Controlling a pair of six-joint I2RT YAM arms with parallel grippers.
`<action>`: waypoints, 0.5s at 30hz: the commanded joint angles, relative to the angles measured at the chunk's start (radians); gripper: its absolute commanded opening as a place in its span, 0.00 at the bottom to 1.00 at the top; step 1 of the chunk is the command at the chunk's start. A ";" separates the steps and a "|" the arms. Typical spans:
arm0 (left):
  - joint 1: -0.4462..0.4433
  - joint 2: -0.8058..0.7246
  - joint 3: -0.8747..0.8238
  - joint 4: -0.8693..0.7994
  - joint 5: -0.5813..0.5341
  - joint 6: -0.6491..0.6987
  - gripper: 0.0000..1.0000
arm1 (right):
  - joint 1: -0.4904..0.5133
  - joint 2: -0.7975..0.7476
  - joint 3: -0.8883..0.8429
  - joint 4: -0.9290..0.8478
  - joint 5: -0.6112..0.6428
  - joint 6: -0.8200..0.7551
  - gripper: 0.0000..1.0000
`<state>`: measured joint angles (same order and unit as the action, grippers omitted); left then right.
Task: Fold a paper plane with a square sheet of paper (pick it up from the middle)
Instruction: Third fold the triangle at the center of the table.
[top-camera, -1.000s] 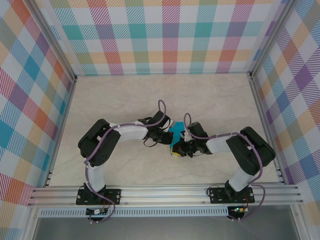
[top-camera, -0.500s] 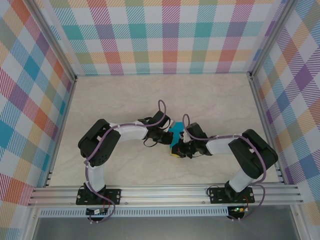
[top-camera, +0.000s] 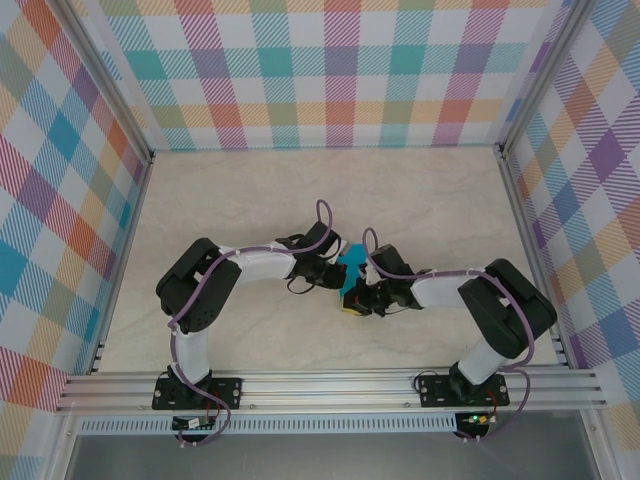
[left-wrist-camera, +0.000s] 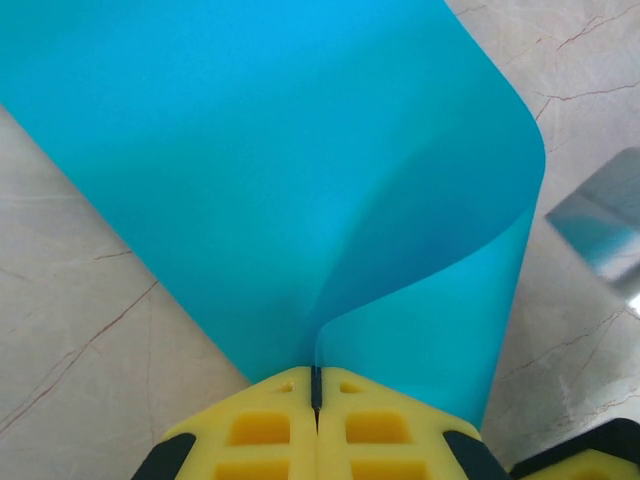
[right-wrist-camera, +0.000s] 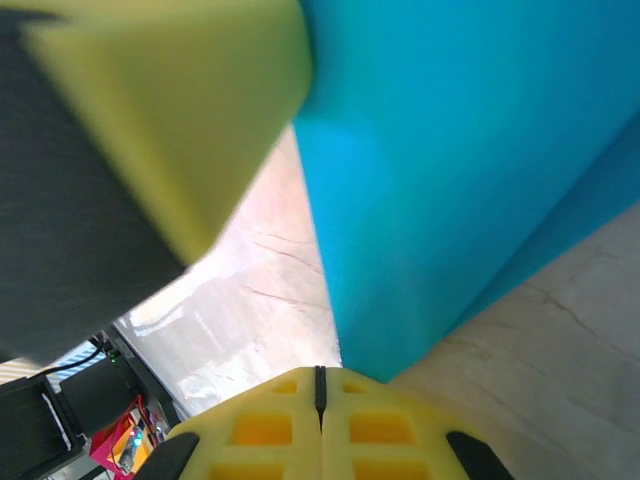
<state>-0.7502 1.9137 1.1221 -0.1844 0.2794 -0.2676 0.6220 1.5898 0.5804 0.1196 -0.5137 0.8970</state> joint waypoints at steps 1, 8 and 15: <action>0.003 0.030 -0.022 -0.061 -0.033 0.018 0.00 | -0.039 -0.027 0.047 -0.036 0.005 -0.045 0.00; 0.003 0.033 -0.021 -0.059 -0.031 0.016 0.00 | -0.054 0.082 0.062 0.041 -0.036 -0.032 0.00; 0.003 0.036 -0.021 -0.061 -0.031 0.020 0.00 | -0.054 0.135 0.033 0.078 -0.027 -0.025 0.00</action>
<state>-0.7502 1.9137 1.1221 -0.1848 0.2794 -0.2642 0.5610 1.7008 0.6300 0.1822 -0.5541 0.8780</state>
